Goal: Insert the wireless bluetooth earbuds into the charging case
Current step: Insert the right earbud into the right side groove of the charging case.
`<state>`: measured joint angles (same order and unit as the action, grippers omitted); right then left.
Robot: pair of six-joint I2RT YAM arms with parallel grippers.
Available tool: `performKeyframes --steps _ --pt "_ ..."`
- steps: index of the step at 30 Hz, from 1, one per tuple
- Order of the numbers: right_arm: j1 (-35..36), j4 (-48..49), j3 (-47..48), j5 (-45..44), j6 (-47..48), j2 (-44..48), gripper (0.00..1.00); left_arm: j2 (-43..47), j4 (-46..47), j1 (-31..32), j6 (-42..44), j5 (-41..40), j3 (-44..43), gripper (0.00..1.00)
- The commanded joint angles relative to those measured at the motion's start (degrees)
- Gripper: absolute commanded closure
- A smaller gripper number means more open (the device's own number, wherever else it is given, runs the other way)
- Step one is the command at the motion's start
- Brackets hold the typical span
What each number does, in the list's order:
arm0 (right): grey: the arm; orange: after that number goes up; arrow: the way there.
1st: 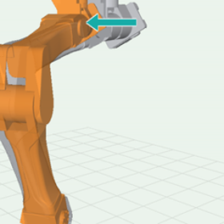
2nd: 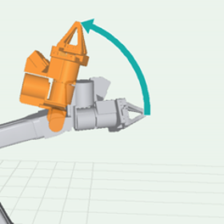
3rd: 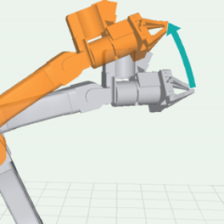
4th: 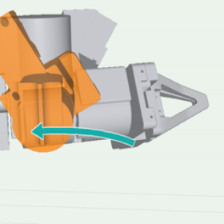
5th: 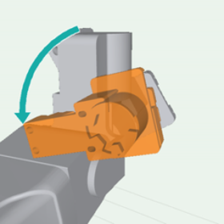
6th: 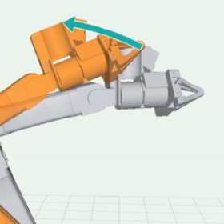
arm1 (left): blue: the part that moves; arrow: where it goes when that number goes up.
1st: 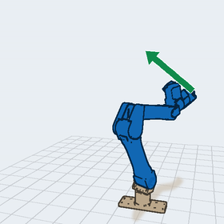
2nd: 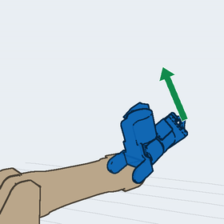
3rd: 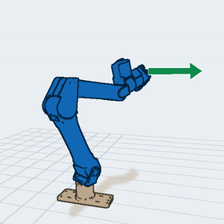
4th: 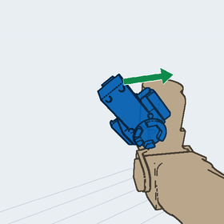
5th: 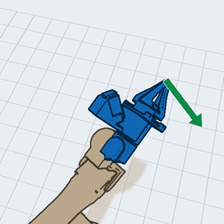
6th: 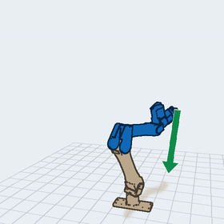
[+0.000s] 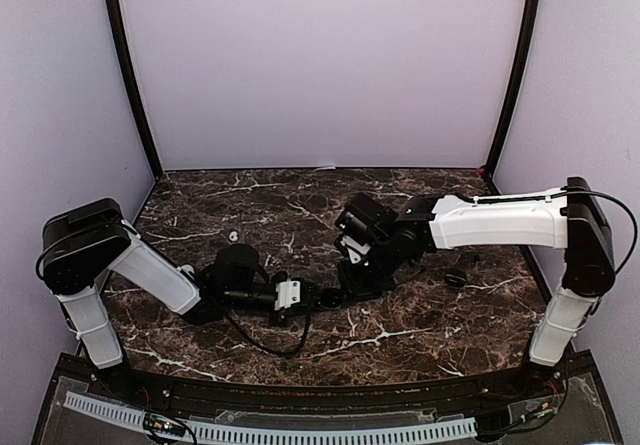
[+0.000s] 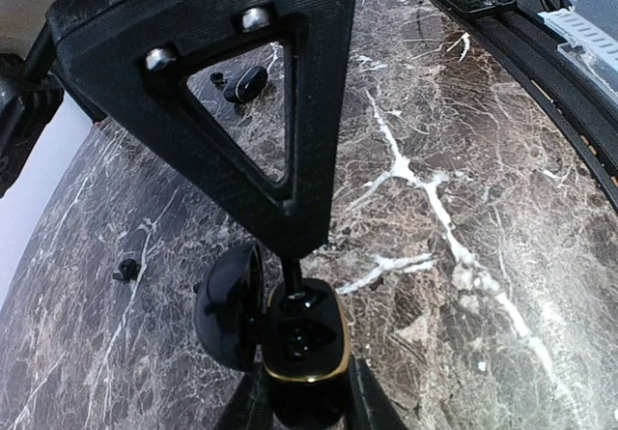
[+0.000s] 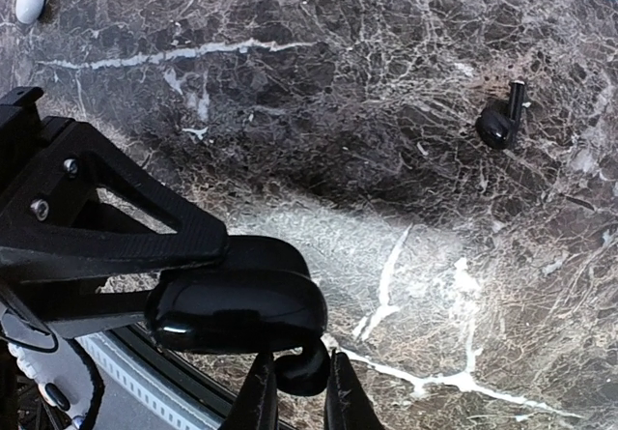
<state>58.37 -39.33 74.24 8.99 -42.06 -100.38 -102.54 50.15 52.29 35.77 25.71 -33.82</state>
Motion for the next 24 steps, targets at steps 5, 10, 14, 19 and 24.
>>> performKeyframes --steps 5,10,14,19,24 --pt "0.3 -1.1 1.8 -1.4 0.1 -1.7 1.00 1.1 1.6 0.8 1.1 0.6 -0.4 1.00" --pt "0.3 -1.1 2.1 -1.7 -0.3 -2.2 1.00 1.2 0.7 1.2 1.8 0.0 -0.7 1.00" --pt "0.3 -0.6 2.3 -1.7 -0.8 -2.4 1.00 1.0 -0.7 1.6 1.7 -0.6 -1.5 1.00" --pt "0.3 -1.6 2.7 -3.5 -1.5 -3.1 1.00 1.1 -2.9 2.4 1.1 -2.6 -3.1 1.00" --pt "0.3 -1.8 3.0 -5.4 -2.8 -3.6 1.00 1.0 -5.1 3.0 -0.1 -4.1 -4.7 1.00"
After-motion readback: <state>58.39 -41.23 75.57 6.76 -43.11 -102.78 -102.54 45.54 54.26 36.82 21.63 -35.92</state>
